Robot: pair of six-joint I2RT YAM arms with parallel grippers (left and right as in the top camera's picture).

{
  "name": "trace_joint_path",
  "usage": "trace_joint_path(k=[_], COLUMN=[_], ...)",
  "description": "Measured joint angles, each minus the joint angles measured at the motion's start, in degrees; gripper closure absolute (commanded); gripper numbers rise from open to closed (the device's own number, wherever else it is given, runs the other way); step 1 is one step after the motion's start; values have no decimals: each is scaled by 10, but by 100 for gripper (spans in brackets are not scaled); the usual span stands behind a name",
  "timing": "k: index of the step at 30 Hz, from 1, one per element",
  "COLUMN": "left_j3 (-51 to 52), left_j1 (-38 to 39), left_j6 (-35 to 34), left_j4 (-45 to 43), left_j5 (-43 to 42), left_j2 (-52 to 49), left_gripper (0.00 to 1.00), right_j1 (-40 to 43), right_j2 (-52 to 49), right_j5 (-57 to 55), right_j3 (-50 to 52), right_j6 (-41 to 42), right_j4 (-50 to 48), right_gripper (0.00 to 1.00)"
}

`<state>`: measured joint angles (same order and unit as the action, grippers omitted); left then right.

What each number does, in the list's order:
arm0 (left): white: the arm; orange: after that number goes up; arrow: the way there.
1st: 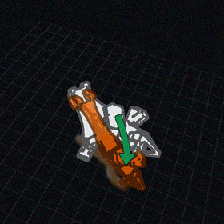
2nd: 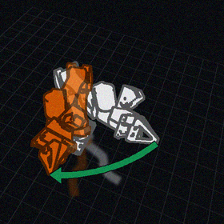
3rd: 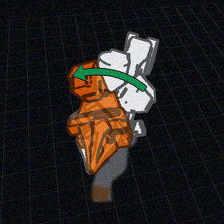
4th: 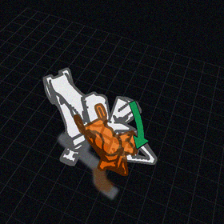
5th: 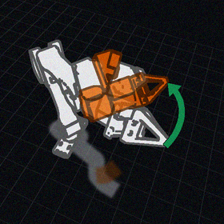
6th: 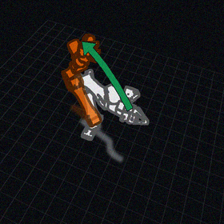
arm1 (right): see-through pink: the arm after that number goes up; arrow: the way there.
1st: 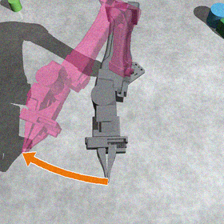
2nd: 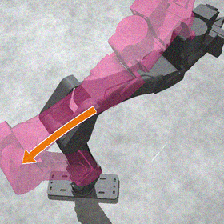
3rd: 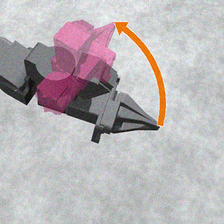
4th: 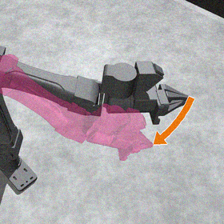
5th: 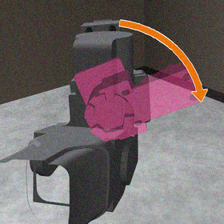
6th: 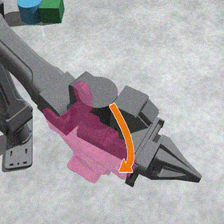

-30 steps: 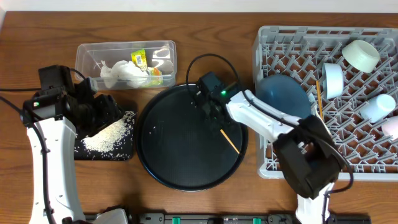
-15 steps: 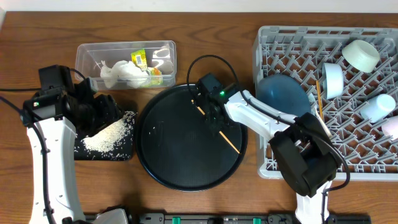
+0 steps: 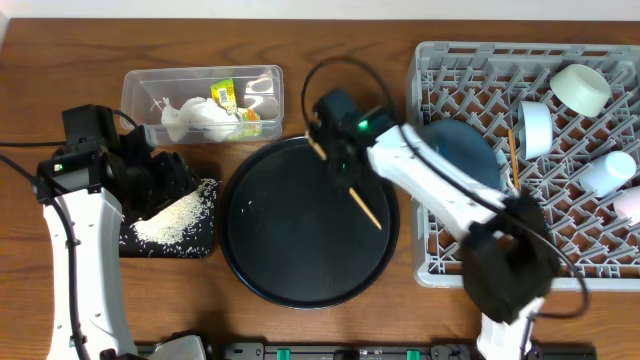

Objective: Sort waste into correct bins and load items into the dishwasher rack
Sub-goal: 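Carry the chopstick to the rack and insert it upright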

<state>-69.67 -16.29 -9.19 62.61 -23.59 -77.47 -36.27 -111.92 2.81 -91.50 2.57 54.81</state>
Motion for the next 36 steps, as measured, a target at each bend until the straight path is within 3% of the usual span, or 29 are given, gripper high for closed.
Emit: trace_joint_path(k=[12,25,36], left_j3=[0,0,0], left_j1=[0,0,0], left_j6=[0,0,0], left_j4=[0,0,0], left_j5=[0,0,0], left_j2=[0,0,0], left_gripper=[41,41,41], right_j1=[111,297,396], right_j2=[153,165,165], right_j5=[-105,-166,-170], right_j3=[-12,-2,127], right_j6=[53,57,24], right_j4=[84,117,58], right_gripper=[99,99,99])
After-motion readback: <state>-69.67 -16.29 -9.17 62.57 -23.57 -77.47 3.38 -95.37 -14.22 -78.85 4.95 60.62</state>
